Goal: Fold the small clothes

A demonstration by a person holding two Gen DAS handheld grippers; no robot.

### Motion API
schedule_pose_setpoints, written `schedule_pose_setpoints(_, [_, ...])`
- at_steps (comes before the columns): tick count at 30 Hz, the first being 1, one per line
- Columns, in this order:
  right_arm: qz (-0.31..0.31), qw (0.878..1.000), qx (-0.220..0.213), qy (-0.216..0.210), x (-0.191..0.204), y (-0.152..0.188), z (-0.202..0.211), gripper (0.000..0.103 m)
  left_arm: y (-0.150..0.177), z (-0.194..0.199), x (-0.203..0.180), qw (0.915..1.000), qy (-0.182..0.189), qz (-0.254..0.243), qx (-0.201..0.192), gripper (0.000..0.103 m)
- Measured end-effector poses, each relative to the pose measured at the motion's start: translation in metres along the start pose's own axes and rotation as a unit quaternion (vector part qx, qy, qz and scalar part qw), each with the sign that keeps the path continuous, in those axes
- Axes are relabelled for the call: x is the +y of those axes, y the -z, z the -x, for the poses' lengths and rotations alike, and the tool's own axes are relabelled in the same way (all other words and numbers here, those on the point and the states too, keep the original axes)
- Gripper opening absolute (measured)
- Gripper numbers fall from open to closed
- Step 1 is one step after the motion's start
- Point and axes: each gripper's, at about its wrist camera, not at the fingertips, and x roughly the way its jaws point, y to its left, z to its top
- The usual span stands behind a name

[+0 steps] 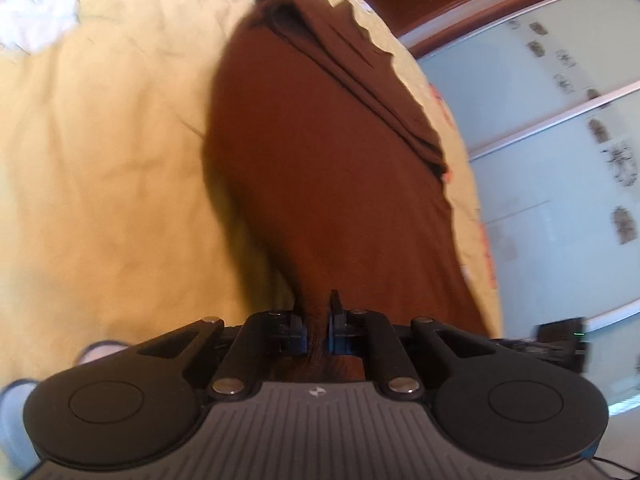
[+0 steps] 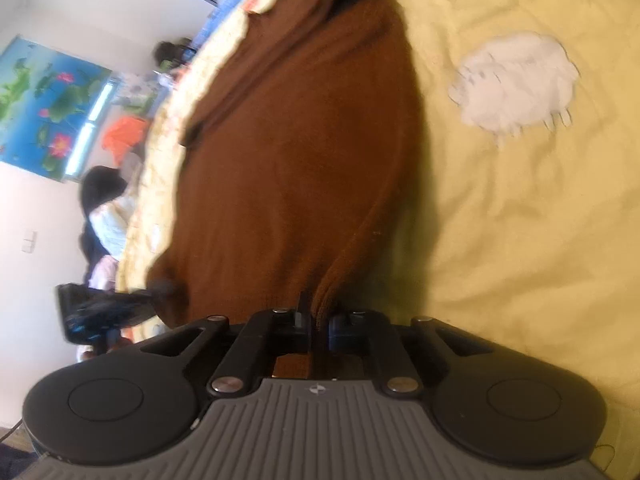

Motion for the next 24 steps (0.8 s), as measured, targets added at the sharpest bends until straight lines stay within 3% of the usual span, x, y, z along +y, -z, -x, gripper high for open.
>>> schedule_pose_setpoints(3, [0.031,0.999,-0.032,-0.016,0.011,0.005,0.027,0.013,0.011,0.021,-0.008,0.9979,-0.046,-0.045,-0.012,0.006])
schedule_pose_setpoints(5, [0.038,0.999,-0.035,0.014,0.005,0.008,0.037,0.013,0.019,0.023,0.001,0.9951,-0.085,-0.05,0.001,0.005])
schedule_pose_setpoints(7, [0.025,0.999,-0.014,0.037,-0.01,0.01,0.033,0.013,0.023,0.027,0.009,0.9971,-0.066,-0.037,-0.002,0.005])
schedule_pose_setpoints(9, [-0.005,1.0,0.007,0.028,-0.022,0.012,0.023,0.021,0.022,0.028,0.01,0.9978,-0.062,-0.021,-0.003,0.01])
schedule_pose_setpoints(10, [-0.014,1.0,0.005,0.017,-0.024,0.012,0.022,0.028,0.021,0.026,0.011,0.9986,-0.051,-0.012,0.003,0.019])
schedule_pose_setpoints(11, [-0.02,1.0,0.001,0.003,-0.024,0.012,0.023,0.049,0.021,0.026,0.014,0.9995,-0.031,-0.003,0.006,0.028])
schedule_pose_setpoints(12, [-0.022,1.0,-0.009,-0.015,-0.024,0.011,0.026,0.075,0.021,0.026,0.014,0.9999,-0.007,0.005,0.005,0.056])
schedule_pose_setpoints(13, [-0.023,0.999,-0.023,-0.026,-0.022,0.01,0.029,0.085,0.02,0.024,0.014,0.9997,0.018,0.014,0.002,0.085])
schedule_pose_setpoints(14, [-0.021,0.999,-0.036,-0.032,-0.021,0.009,0.032,0.094,0.02,0.021,0.01,0.9993,0.03,0.019,-0.006,0.092])
schedule_pose_setpoints(15, [-0.019,0.999,-0.038,-0.031,-0.021,0.006,0.031,0.091,0.02,0.016,0.005,0.9993,0.028,0.018,-0.013,0.094])
schedule_pose_setpoints(18, [-0.024,0.999,-0.026,-0.037,-0.022,-0.001,0.02,0.082,0.02,0.006,-0.01,0.9996,0.013,-0.018,-0.015,0.093])
schedule_pose_setpoints(19, [-0.024,0.999,-0.023,-0.042,-0.021,-0.002,0.017,0.08,0.019,0.005,-0.013,0.9995,0.005,-0.026,-0.015,0.084])
schedule_pose_setpoints(20, [-0.023,0.999,-0.021,-0.044,-0.021,-0.003,0.014,0.067,0.019,0.005,-0.016,0.9993,-0.006,-0.034,-0.013,0.071])
schedule_pose_setpoints(21, [-0.023,0.999,-0.017,-0.04,-0.022,-0.002,0.013,0.034,0.02,0.004,-0.016,0.9991,-0.022,-0.036,0.0,0.028])
schedule_pose_setpoints(22, [-0.024,0.999,-0.006,-0.026,-0.023,-0.001,0.009,0.014,0.02,0.001,-0.013,0.9984,-0.045,-0.029,0.016,0.006])
schedule_pose_setpoints(24, [-0.018,1.0,-0.002,-0.018,-0.028,0.006,0.009,0.01,0.024,0.006,-0.005,0.9991,-0.037,-0.015,0.015,0.006])
